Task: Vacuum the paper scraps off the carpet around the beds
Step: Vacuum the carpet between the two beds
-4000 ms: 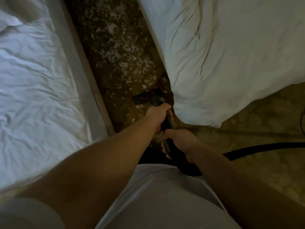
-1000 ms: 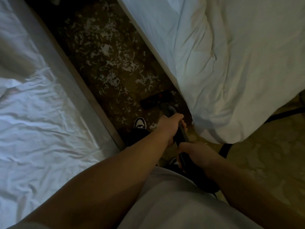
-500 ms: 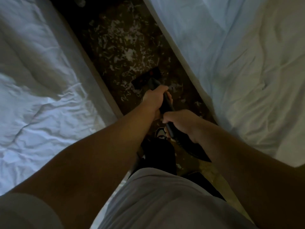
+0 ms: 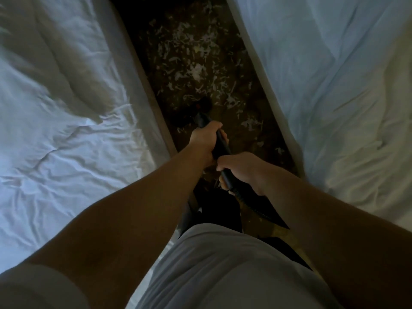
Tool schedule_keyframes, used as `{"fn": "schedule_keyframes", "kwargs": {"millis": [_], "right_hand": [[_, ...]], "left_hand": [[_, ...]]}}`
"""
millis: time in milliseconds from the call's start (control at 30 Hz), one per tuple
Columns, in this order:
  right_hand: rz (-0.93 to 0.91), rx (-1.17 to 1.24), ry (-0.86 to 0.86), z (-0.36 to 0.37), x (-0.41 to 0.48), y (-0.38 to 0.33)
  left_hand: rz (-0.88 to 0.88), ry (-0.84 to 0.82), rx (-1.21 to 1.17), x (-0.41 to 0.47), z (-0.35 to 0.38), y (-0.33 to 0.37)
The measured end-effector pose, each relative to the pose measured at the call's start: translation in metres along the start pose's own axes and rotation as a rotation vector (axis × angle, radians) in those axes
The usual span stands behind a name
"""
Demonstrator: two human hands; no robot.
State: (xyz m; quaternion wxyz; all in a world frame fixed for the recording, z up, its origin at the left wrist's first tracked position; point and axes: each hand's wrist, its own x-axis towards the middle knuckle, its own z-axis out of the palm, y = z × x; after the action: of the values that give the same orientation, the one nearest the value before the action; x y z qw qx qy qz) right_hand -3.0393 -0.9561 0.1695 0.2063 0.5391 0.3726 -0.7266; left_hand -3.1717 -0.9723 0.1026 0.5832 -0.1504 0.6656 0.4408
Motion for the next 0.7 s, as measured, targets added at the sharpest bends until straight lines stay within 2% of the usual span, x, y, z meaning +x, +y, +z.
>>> {"fn": "schedule_keyframes", "kwargs": {"millis": [300, 567, 700], "right_hand": [[0.023, -0.01, -0.014, -0.011, -0.042, 0.101], [0.024, -0.167, -0.027, -0.062, -0.101, 0.219], [0.04, -0.216, -0.002, -0.09, -0.131, 0.281]], "left_hand": [[-0.037, 0.024, -0.041, -0.053, 0.009, -0.105], [-0.038, 0.032, -0.196, -0.114, 0.053, -0.233], [-0.054, 0.037, -0.182, -0.144, 0.08, -0.299]]}}
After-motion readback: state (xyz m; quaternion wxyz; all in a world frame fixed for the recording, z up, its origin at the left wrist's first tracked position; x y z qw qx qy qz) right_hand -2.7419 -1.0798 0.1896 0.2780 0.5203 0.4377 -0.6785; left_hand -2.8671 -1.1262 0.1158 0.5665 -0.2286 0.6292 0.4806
